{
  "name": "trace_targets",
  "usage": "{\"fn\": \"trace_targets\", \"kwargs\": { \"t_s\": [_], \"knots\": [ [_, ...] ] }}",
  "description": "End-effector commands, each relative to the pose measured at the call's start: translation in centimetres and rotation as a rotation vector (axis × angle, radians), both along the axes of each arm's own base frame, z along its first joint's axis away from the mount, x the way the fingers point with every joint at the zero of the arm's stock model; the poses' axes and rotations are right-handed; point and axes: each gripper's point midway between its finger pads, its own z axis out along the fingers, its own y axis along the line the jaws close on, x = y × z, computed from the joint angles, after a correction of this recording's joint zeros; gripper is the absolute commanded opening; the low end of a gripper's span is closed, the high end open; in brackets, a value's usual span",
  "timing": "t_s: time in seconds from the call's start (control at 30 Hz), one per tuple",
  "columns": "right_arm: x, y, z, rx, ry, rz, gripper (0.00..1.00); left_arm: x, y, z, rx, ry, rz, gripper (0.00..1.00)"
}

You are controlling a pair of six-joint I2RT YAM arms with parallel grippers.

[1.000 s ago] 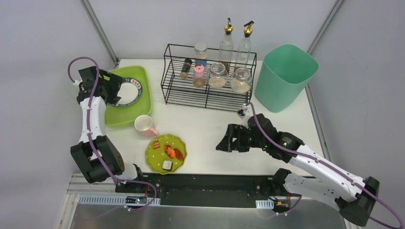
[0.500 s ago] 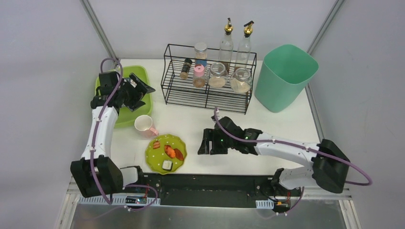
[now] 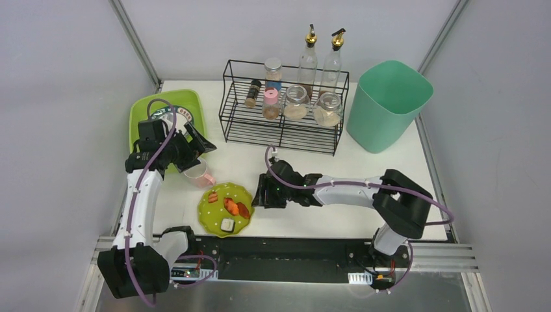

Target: Clear the kitchen counter

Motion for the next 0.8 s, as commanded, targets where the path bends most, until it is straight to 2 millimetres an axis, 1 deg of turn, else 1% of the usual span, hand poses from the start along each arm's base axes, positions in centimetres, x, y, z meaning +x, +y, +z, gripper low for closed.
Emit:
{"fn": "trace_targets", "kwargs": {
  "t_s": [0.0, 0.1, 0.23, 0.53, 0.6, 0.7, 0.77],
  "knots": [
    [1.4, 3.1, 1.0, 0.065, -0.027, -0.036, 0.54, -1.1, 0.3, -0.2, 0.069, -0.033, -0.036, 0.87],
    [1.7, 3.8, -0.1, 0.055, -0.017, -0.046, 0.51, -1.2, -0.1, 0.1, 0.059, -0.047, -0.063, 0.87],
    [2.0, 4.9, -1.0, 0.054, -0.009, -0.057, 0.42, -1.5, -0.7, 0.0, 0.029, -0.050, -0.087, 0.87],
    [1.9, 4.9, -2.8, 0.014, 0.000, -0.070, 0.27, -2.2, -1.1, 0.1, 0.023, -0.080, -0.096, 0.87],
    [1.8, 4.8, -3.1, 0.007, 0.006, -0.073, 0.21, -2.3, -1.1, 0.2, 0.022, -0.082, -0.098, 0.87],
    [1.7, 4.5, -3.4, -0.002, 0.010, -0.073, 0.08, -2.3, -1.0, 0.2, 0.025, -0.085, -0.096, 0.87],
    [2.1, 4.0, -3.6, -0.015, -0.009, -0.104, 0.01, -2.3, -1.0, 0.2, 0.028, -0.087, -0.092, 0.87]
  ]
}}
